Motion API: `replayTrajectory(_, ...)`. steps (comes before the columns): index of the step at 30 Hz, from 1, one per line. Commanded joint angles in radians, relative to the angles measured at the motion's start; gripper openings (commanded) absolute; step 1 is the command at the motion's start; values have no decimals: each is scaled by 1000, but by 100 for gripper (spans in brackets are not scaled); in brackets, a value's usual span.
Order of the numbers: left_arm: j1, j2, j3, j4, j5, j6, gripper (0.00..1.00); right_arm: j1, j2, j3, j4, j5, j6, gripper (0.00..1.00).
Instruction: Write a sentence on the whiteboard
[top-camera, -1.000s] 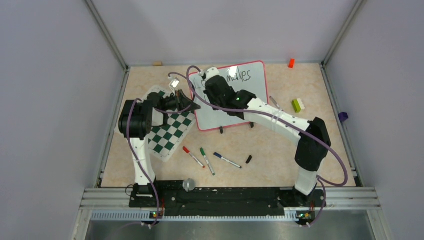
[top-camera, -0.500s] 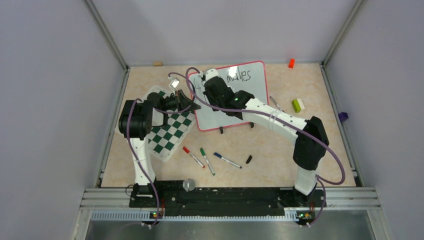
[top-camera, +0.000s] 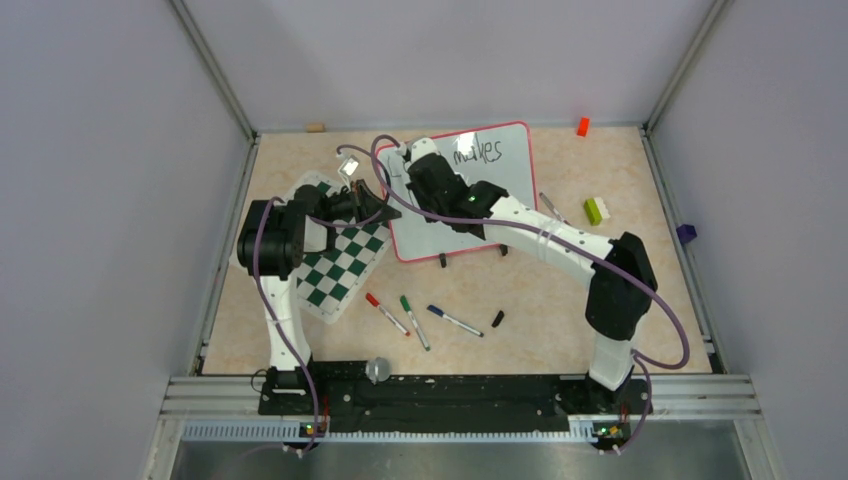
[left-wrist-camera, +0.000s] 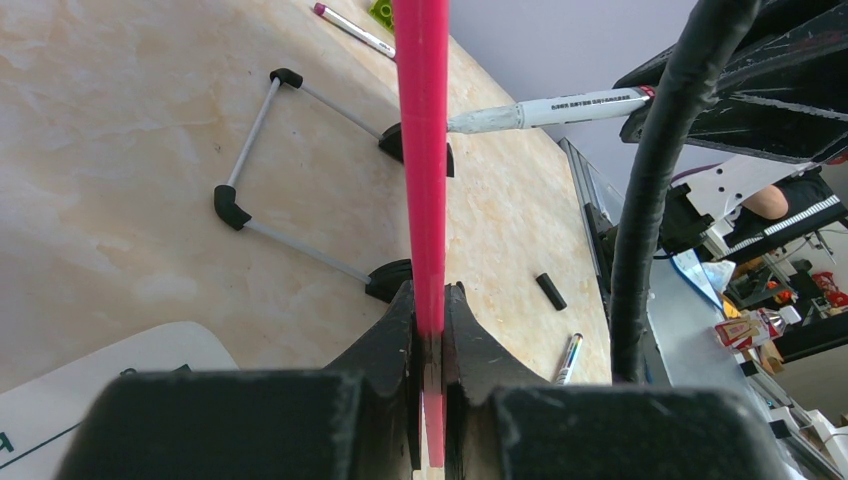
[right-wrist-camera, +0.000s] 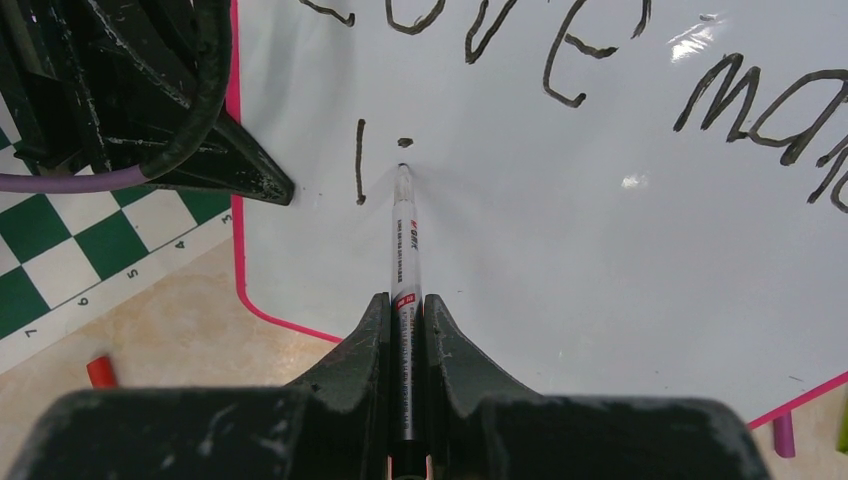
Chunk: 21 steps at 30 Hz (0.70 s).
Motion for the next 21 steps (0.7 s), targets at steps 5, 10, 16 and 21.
replayTrajectory(5,-3,-43,-20,102,22,73,0,-9,-33,-47,-5,18,37,0)
replayTrajectory(10,-4,-43,-21,103,24,75,0,-9,-55,-89,-10,-8,47,0)
replayTrajectory(16,-3,-43,-18,103,24,73,0,-10,-58,-75,-14,-12,42,0)
replayTrajectory(21,-3,-44,-18,103,26,74,0,-15,-66,-8,-24,-25,36,0)
